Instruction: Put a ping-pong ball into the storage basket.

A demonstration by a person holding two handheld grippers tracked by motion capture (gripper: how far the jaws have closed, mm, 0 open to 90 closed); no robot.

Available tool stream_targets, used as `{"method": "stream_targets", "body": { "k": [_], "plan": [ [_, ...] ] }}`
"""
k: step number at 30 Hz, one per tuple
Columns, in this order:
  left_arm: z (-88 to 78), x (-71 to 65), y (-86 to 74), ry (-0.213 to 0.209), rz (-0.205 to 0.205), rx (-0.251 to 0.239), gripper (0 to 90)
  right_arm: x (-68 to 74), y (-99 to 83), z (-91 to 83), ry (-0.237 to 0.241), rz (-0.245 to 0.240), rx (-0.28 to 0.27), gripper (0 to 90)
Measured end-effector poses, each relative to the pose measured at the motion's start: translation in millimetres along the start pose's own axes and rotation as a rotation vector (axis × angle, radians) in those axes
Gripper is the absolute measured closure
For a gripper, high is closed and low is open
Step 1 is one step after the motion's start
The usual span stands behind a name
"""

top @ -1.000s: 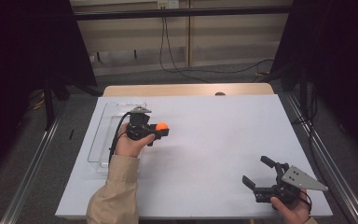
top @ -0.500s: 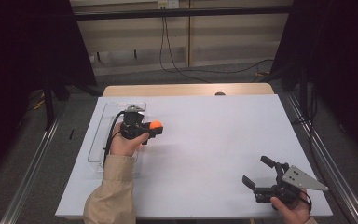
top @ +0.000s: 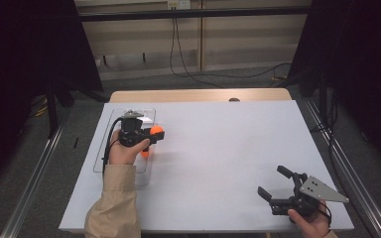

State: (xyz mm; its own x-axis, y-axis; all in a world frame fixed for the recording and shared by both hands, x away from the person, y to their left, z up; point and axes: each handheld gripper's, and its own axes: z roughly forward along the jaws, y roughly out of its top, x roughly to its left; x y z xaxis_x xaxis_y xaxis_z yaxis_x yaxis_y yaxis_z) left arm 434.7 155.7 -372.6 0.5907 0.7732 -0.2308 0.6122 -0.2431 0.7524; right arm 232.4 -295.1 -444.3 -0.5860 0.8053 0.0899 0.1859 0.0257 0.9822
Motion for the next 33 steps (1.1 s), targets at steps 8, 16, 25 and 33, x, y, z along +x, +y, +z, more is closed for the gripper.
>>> {"method": "stream_targets", "body": {
  "k": [8, 16, 25, 33],
  "plan": [
    [-5.3, 9.7, -2.4, 0.043, -0.009, -0.011, 50.7, -0.6, -0.2, -0.1, 0.0, 0.002, 0.001, 1.8],
    [-11.3, 19.5, -5.6, 0.09, -0.022, -0.021, 50.7, 0.1, -0.1, 0.4, 0.003, 0.004, 0.001, 1.8],
    [-17.1, 27.7, -8.7, 0.137, -0.032, -0.039, 50.7, 0.1, -0.1, 0.8, 0.002, 0.002, 0.001, 1.7],
    [-20.0, 33.5, -11.5, 0.163, -0.045, -0.037, 50.6, 0.2, 0.0, 1.4, 0.004, 0.002, 0.001, 1.8]
  ]
}}
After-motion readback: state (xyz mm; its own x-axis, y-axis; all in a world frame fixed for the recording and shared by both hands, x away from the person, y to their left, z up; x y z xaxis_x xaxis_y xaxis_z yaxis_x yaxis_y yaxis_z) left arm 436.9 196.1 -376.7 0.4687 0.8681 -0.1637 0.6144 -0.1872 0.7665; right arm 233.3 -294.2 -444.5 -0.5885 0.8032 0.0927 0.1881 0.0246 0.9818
